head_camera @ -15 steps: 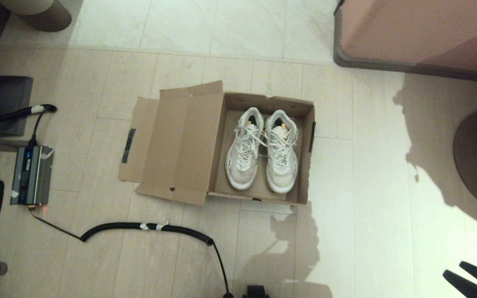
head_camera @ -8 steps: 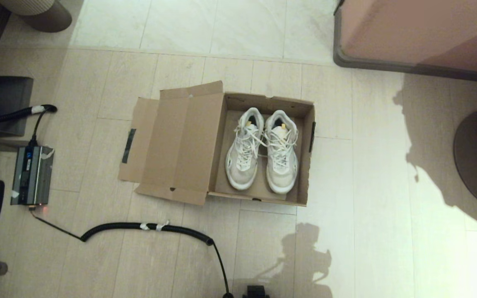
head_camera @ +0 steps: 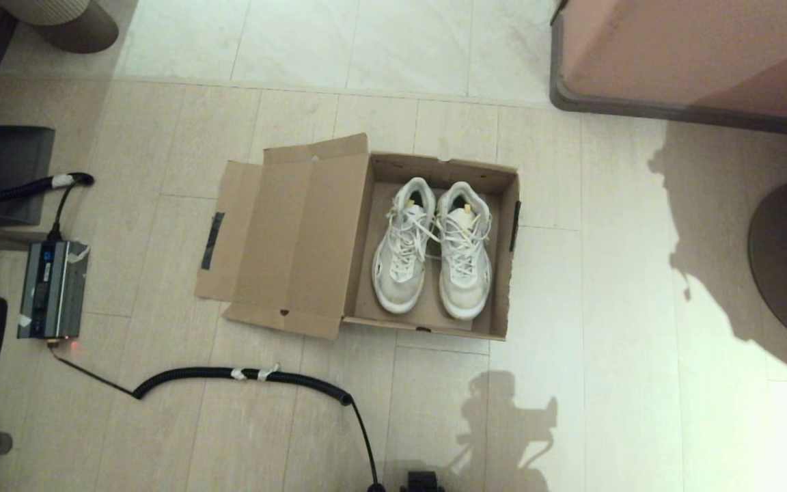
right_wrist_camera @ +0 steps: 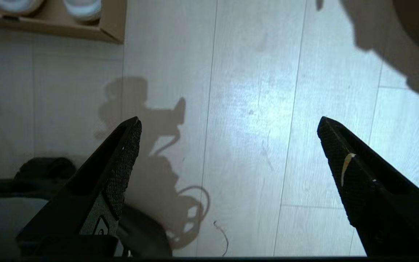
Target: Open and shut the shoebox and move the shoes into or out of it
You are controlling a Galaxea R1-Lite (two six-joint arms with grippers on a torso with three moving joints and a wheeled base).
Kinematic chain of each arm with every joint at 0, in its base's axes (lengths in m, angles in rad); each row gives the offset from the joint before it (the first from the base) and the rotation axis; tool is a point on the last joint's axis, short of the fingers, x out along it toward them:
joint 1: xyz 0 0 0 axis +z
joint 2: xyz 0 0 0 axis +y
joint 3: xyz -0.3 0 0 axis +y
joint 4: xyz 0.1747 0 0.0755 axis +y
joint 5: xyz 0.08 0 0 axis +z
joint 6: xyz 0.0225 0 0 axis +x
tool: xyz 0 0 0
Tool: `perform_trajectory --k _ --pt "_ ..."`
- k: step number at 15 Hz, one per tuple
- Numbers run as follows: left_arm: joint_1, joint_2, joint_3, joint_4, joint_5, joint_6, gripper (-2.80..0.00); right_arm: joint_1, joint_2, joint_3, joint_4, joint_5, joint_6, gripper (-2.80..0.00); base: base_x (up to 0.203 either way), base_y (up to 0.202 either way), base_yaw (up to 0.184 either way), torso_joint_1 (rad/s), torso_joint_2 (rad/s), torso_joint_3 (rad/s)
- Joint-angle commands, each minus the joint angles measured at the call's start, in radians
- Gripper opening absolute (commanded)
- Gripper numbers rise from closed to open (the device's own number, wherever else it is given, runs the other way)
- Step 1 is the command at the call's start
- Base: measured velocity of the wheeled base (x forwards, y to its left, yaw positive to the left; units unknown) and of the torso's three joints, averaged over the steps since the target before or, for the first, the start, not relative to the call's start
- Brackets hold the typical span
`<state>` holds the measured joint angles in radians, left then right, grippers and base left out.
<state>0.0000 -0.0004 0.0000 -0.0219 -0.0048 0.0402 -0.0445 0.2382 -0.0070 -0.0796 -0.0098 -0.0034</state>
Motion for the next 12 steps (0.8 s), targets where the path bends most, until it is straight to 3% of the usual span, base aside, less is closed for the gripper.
perform_trajectory --k 1,4,8,12 --pt "0.0 0.0 0.008 -0.001 0.0 0.001 0.0 0.026 -0.096 0.017 0.003 -0.021 -0.003 0.0 0.0 0.0 0.0 0.0 0.0 0.0" --pt "0.0 0.001 0.008 0.0 0.0 -0.002 0.0 0.035 -0.238 0.017 0.048 -0.005 -0.01 0.0 0.0 0.0 0.0 0.0 0.0 0.0" --pt "0.0 0.0 0.008 -0.001 0.0 -0.005 0.0 0.037 -0.237 0.021 0.038 -0.015 0.08 0.0 0.0 0.0 0.0 0.0 0.0 0.0" --pt "0.0 0.0 0.008 -0.001 0.0 -0.005 0.0 0.037 -0.237 0.021 0.038 -0.036 0.089 0.0 0.0 0.0 0.0 0.0 0.0 0.0"
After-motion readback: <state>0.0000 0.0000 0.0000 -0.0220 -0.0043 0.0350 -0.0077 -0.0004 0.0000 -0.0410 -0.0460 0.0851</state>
